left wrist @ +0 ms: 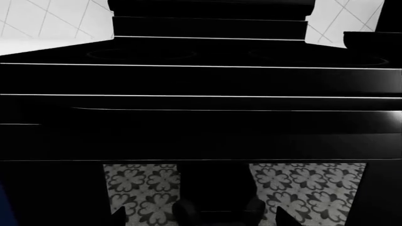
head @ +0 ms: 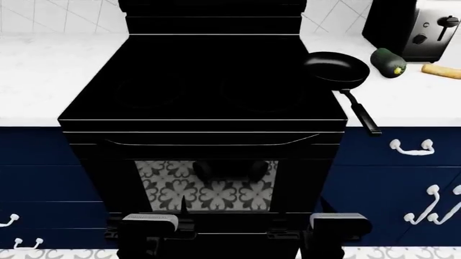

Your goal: Place both pans onto different burners. Then place the zucchini and the sausage on different pans.

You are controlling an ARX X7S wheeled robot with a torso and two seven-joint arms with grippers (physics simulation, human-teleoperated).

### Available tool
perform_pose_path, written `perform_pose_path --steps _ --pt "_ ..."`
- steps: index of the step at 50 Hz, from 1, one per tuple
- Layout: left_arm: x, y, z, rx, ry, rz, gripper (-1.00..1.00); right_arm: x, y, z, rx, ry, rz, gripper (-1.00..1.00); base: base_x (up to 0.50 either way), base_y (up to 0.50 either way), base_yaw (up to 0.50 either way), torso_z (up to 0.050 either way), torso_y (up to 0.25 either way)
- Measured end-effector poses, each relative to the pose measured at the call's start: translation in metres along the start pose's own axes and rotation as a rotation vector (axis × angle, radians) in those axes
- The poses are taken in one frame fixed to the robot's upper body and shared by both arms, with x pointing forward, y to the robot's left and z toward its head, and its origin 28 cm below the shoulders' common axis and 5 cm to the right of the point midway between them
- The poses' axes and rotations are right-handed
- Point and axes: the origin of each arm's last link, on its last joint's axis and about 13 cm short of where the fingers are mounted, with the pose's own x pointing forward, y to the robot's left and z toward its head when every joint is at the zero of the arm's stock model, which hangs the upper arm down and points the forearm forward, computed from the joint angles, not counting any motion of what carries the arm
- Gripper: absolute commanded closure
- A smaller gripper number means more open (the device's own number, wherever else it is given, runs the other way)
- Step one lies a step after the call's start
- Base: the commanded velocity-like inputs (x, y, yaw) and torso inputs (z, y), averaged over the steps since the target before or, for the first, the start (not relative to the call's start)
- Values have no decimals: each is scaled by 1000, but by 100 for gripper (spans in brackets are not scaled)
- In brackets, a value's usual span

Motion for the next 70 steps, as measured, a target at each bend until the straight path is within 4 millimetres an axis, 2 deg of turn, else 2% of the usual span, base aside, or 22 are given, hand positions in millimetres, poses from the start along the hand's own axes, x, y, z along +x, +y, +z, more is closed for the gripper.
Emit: perform_pose_path --steps 17,70 --pt "0 0 -1 -1 -3 -5 -100 0 0 -1 12 5 2 -100 0 0 0 33 0" --pt "-1 0 -3 -6 1 -1 -100 1 0 -3 54 29 10 -100 0 -499 0 0 0"
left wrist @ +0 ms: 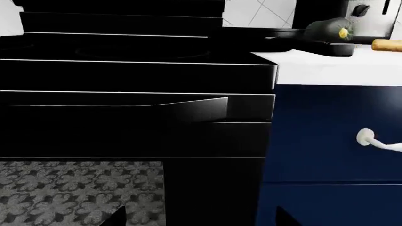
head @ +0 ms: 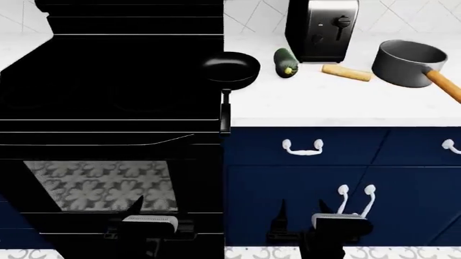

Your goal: Place both pans onto different burners. Then place the zucchini and the sausage on different pans.

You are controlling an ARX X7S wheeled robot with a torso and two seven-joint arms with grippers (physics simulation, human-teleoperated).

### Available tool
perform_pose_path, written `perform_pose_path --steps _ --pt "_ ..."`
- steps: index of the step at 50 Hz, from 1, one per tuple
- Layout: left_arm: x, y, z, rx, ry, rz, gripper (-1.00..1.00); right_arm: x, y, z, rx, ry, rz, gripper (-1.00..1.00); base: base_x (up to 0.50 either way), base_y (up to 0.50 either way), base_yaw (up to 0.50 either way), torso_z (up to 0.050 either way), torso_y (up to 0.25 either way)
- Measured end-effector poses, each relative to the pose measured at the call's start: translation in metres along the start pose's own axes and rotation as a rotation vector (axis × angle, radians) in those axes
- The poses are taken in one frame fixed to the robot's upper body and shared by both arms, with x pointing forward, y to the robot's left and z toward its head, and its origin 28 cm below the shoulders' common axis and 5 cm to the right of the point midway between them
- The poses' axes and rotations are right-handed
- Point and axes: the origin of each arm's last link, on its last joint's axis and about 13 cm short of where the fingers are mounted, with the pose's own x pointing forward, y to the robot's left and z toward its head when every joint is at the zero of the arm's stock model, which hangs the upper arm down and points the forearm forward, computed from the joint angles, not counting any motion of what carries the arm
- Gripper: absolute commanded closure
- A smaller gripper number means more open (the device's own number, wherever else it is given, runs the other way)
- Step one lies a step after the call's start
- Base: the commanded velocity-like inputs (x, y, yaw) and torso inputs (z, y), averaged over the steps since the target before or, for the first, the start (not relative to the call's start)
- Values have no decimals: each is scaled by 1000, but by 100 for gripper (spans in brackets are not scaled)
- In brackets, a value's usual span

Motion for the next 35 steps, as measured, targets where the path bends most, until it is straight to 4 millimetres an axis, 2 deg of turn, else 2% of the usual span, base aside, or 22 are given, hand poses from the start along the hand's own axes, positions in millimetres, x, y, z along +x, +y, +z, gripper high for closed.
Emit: perform_pose_path --steps 35 --pt "0 0 0 -4 5 -9 -100 0 0 0 3 4 1 -100 0 -500 0 0 0"
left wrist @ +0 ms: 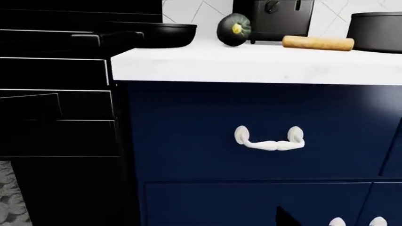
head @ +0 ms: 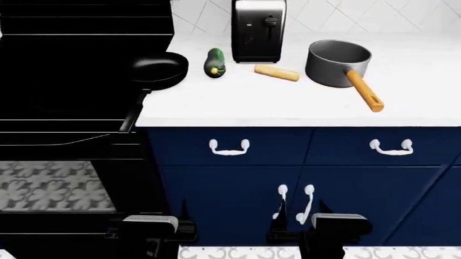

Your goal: Place both pans onto different burners. Then place the zucchini and the sausage on different pans.

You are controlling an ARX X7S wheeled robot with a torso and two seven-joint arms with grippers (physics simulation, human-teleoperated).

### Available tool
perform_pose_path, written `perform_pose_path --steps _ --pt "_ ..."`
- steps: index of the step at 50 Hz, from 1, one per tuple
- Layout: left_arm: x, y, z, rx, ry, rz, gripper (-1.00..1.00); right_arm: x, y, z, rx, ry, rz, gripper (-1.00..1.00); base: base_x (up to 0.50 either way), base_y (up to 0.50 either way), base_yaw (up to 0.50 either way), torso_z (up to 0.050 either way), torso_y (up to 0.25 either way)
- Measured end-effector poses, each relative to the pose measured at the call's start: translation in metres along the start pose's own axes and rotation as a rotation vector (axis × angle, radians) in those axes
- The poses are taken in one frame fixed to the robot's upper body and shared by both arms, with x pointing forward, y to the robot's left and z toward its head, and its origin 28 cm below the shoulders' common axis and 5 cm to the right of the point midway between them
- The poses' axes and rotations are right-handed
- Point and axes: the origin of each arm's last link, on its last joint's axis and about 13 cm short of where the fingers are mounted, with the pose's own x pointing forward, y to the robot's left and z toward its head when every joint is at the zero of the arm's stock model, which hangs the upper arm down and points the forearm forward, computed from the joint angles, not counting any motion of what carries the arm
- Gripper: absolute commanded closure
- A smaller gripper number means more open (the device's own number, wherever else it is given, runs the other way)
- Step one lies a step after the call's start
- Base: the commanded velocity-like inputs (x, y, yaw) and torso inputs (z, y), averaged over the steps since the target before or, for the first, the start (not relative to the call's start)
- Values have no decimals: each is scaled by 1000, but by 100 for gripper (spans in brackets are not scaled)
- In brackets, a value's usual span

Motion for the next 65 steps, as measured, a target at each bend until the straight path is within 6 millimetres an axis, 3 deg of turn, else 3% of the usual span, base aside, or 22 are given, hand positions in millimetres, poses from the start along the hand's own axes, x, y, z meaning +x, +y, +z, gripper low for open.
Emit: perform_pose_path --steps 13,19,25,36,43,52,65 --pt "0 -1 0 -4 0 -1 -100 0 -2 -1 -6 1 -4 -100 0 -398 0 0 0" --pt "1 5 12 -1 -1 7 -100 0 -4 6 -33 -2 -11 -100 0 0 0 0 0" --pt "1 17 47 15 -8 6 -100 -4 -15 35 -80 -27 -21 -100 0 0 0 0 0" --pt "-2 37 149 -21 -66 -5 -100 -18 -36 123 -152 -118 -18 -100 0 0 0 0 0" --pt "-12 41 196 0 -106 -25 -100 -26 -44 170 -204 -186 -25 -100 0 0 0 0 0" --pt "-27 43 226 75 -158 -37 -100 -37 -50 203 -235 -247 -40 -100 285 0 0 0 0" --pt "-36 45 239 146 -191 -31 -100 -45 -54 218 -253 -288 -48 -100 500 0 0 0 0"
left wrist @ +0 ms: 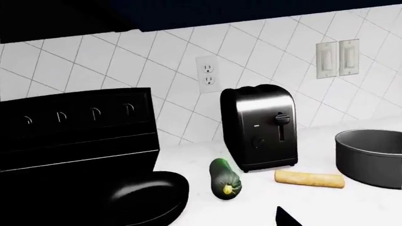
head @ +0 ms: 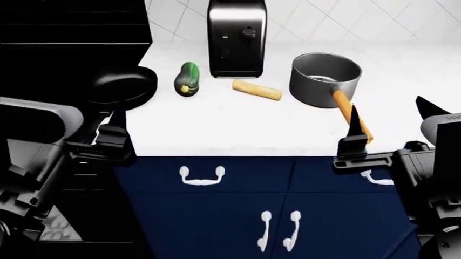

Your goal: Place both pans onto different burners. Then place the zucchini and the sausage on different pans.

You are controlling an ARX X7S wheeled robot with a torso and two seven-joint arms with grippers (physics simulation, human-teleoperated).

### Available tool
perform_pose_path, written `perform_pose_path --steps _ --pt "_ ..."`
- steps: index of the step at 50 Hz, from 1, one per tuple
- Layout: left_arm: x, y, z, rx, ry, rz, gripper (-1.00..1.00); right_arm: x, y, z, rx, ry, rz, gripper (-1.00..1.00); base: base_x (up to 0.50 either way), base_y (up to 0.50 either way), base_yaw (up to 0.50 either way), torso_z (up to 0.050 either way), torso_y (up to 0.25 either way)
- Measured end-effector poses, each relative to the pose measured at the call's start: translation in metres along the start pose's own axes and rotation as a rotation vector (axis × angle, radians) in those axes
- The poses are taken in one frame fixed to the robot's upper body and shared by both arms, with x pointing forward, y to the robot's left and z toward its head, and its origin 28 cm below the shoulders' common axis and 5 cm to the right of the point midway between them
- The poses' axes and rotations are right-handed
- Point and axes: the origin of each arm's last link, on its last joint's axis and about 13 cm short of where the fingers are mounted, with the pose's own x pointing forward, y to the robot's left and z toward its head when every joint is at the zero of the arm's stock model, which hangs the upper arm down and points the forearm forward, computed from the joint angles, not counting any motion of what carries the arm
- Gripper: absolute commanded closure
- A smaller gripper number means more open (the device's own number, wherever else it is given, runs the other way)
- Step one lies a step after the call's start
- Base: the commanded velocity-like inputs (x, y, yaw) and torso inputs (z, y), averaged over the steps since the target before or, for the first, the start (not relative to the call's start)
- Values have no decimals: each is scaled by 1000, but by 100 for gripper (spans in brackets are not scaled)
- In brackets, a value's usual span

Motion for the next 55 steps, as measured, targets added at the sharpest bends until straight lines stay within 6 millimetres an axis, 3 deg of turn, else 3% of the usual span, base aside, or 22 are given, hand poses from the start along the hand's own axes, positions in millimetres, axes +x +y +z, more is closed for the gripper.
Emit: perform_pose_path --steps 34,55 --pt "-7 3 7 43 -11 7 -100 -1 -2 8 -23 -14 -7 -100 500 -1 0 0 1" --pt "-11 7 10 47 -15 27 -100 13 -7 18 8 268 9 -100 0 0 0 0 1"
